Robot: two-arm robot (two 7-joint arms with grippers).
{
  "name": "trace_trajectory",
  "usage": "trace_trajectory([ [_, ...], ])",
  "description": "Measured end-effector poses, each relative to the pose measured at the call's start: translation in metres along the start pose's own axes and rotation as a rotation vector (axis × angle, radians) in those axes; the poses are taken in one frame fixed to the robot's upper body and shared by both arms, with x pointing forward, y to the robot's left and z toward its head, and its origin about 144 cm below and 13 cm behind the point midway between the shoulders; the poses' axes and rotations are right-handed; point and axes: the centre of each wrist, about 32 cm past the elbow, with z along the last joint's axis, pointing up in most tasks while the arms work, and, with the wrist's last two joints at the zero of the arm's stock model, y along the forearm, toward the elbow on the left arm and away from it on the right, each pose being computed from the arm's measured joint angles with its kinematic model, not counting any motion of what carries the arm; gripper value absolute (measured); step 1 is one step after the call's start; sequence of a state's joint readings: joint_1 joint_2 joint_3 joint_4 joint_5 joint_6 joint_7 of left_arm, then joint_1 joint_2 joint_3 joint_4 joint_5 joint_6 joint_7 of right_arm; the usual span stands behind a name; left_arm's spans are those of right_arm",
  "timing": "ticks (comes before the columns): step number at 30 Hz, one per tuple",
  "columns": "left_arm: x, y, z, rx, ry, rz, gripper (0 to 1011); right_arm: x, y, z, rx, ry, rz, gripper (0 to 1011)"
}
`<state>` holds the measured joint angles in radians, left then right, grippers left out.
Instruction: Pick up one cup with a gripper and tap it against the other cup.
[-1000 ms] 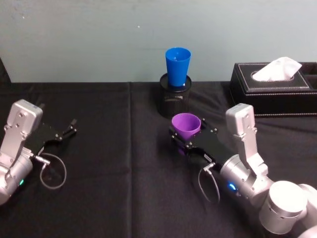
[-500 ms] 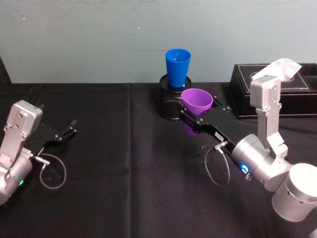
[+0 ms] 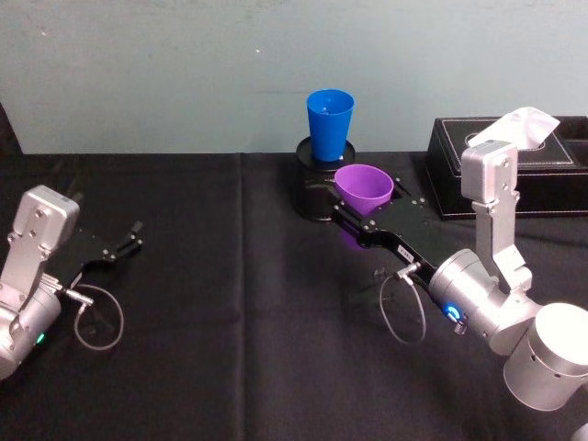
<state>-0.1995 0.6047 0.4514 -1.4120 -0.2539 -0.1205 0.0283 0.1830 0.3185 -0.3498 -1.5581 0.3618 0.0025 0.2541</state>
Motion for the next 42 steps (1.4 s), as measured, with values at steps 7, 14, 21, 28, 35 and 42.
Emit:
trace_trajectory([
  [7, 0.0, 0.0, 0.0, 0.0, 0.0, 0.0, 1000, 0.0001, 0.0001, -0.0004, 0.0, -0.002, 0.0, 738],
  [14, 0.0, 0.0, 0.0, 0.0, 0.0, 0.0, 1000, 0.0001, 0.0002, -0.0006, 0.0, -0.003, 0.001, 738],
  [21, 0.0, 0.0, 0.0, 0.0, 0.0, 0.0, 1000, 0.0, 0.0003, -0.0007, 0.0, -0.005, 0.001, 738],
  [28, 0.0, 0.0, 0.0, 0.0, 0.0, 0.0, 1000, 0.0001, 0.0003, -0.0009, 0.0, -0.005, 0.001, 738],
  [35, 0.0, 0.0, 0.0, 0.0, 0.0, 0.0, 1000, 0.0001, 0.0003, -0.0009, 0.0, -0.005, 0.001, 739],
  [42, 0.0, 0.0, 0.0, 0.0, 0.0, 0.0, 1000, 0.0001, 0.0003, -0.0009, 0.0, -0.005, 0.001, 738],
])
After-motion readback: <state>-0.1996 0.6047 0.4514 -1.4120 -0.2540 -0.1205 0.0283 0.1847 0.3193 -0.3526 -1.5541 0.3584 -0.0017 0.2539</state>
